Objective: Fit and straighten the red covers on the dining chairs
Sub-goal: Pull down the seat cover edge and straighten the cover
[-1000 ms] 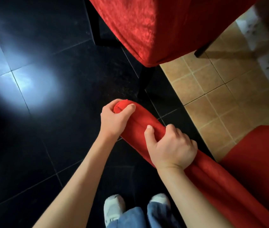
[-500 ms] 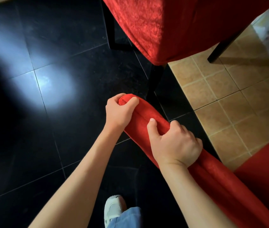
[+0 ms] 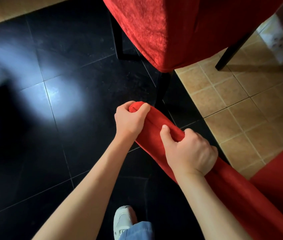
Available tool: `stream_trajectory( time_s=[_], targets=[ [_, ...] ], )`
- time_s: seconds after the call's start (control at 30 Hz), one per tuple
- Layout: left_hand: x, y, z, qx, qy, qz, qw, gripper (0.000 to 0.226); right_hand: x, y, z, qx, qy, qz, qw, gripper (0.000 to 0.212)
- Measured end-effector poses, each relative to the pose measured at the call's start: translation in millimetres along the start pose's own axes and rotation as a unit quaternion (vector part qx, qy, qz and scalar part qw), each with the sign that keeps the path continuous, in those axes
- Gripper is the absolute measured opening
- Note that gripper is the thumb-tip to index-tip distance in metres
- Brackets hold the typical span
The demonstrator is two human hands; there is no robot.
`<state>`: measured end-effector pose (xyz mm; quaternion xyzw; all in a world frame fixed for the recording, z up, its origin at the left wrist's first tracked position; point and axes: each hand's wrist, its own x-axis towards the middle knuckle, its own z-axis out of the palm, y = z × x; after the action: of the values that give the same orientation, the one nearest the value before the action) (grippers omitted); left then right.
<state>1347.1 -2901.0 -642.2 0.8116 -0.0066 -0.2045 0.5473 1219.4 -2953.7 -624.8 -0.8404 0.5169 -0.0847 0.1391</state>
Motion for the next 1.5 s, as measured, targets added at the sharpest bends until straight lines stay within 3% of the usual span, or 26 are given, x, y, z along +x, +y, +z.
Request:
stream_trajectory(
  time_s=[0.3, 0.57, 0.8, 1.27, 1.5],
  targets=[
    [-35.0, 0.5, -16.1, 0.007, 0.018, -0.016, 1.0, 0.017, -23.4, 6.5, -19.3, 0.007, -0.036, 0.019, 0.999, 0.067],
    [-65.2, 38.5, -17.9, 0.007, 0.025, 0.022, 0.999, 0.022, -28.0, 15.4, -63.1, 0.041, -0.019, 0.015, 0.999, 0.069],
    [-108.7, 86.5, -18.9, 0.016, 0.027, 0.063, 0.998, 0.013, -34.3, 26.6, -122.0, 0.084, -0.003, 0.018, 0.996, 0.07],
    [-215.2, 184.0, -11.7, 0.041, 0.053, 0.156, 0.985, 0.019, -53.5, 72.0, -245.0, 0.137, 0.019, 0.011, 0.99, 0.07],
    [-285.6, 223.4, -11.6, 0.05, 0.062, 0.197, 0.977, 0.021, -79.3, 101.8, -303.3, 0.193, 0.033, 0.007, 0.981, 0.06]
  ],
)
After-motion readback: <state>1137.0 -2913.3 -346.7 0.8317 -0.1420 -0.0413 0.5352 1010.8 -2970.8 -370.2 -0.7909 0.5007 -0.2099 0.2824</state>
